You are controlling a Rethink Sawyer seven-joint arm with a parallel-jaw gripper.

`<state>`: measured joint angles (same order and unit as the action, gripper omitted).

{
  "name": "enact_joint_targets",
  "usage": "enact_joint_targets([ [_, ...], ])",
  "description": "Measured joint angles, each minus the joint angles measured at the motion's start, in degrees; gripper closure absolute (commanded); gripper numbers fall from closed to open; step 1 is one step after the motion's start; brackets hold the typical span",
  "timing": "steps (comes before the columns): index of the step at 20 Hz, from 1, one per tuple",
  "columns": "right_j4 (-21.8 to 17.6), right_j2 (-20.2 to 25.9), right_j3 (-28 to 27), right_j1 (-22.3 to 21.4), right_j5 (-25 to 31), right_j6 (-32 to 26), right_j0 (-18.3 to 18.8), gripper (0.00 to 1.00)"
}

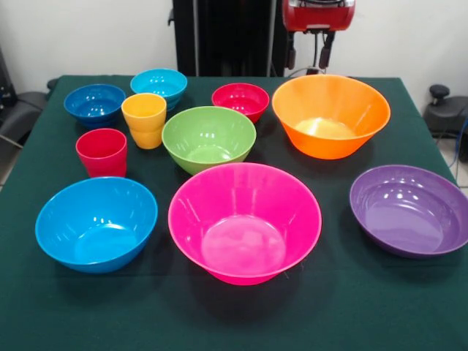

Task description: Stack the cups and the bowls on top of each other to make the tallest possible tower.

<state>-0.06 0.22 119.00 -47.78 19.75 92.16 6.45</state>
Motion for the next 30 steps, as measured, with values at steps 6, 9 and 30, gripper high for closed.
enact_joint_targets([
  [6,0.0,-0.01,-0.38,0.0,0.0,0.0,0.01,0.0],
  [9,0.0,-0.02,-0.72,0.11,0.0,0.0,-0.02,0.0],
  [30,-0.02,0.02,-4.65,1.36,0.05,0.0,0.47,0.0],
])
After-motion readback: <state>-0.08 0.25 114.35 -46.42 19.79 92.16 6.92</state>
